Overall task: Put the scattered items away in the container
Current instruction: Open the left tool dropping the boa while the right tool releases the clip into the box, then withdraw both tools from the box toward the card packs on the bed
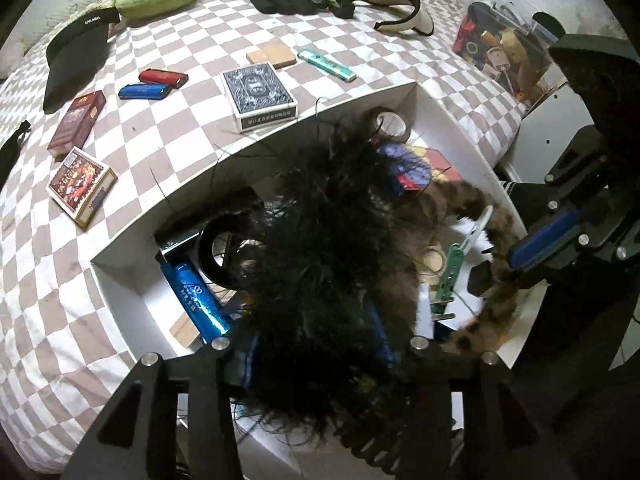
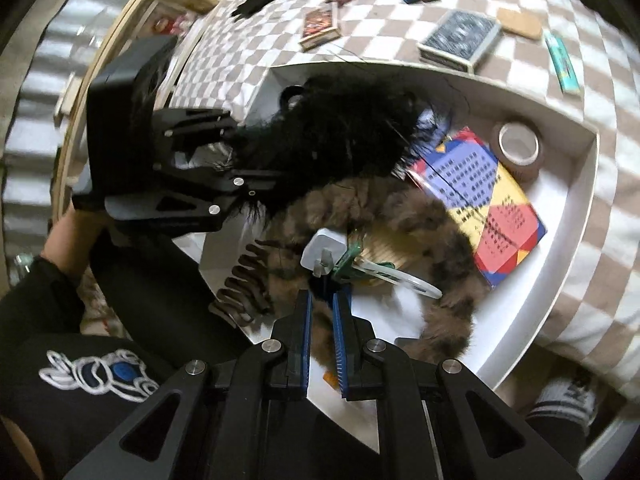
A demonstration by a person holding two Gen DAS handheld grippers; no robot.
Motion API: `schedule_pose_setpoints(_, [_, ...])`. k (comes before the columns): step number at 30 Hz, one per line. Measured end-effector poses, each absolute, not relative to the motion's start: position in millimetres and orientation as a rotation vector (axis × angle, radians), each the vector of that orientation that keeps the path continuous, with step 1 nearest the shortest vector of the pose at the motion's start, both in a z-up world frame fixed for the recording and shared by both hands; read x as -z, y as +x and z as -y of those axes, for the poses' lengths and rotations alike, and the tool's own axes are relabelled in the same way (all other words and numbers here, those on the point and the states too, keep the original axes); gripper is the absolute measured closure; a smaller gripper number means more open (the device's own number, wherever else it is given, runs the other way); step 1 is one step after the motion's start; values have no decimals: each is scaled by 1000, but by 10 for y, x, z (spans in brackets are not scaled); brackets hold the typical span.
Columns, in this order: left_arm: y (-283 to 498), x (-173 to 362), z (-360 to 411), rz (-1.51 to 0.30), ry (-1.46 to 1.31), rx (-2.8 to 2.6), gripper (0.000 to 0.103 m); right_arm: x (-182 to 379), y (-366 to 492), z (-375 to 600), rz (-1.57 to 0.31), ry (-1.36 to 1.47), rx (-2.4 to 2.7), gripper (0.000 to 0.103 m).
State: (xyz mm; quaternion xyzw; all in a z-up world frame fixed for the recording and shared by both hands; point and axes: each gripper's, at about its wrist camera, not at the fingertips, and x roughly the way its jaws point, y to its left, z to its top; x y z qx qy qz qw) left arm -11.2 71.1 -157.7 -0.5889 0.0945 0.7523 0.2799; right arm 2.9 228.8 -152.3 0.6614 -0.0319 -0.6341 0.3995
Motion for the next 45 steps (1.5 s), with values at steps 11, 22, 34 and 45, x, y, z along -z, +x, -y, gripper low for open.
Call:
schedule_pose_setpoints(11, [-36, 1331, -703, -289, -1501, -2098, 32, 1183, -92, -2328, 58, 1590, 1744, 92])
schedule_pose_setpoints(22, [-161, 1117, -516, -193, -1452, -2240, 1, 1139, -340, -2189, 34, 1594, 1784, 92])
schedule_pose_setpoints(34, [-359, 959, -541, -200, -1412, -2315, 0, 1031, -642, -2229, 7, 1556, 1975, 91])
schedule_pose_setpoints(45, [-421, 912, -574, -203, -1337, -2319, 0, 765, -829, -2261, 122, 1366, 2179, 0])
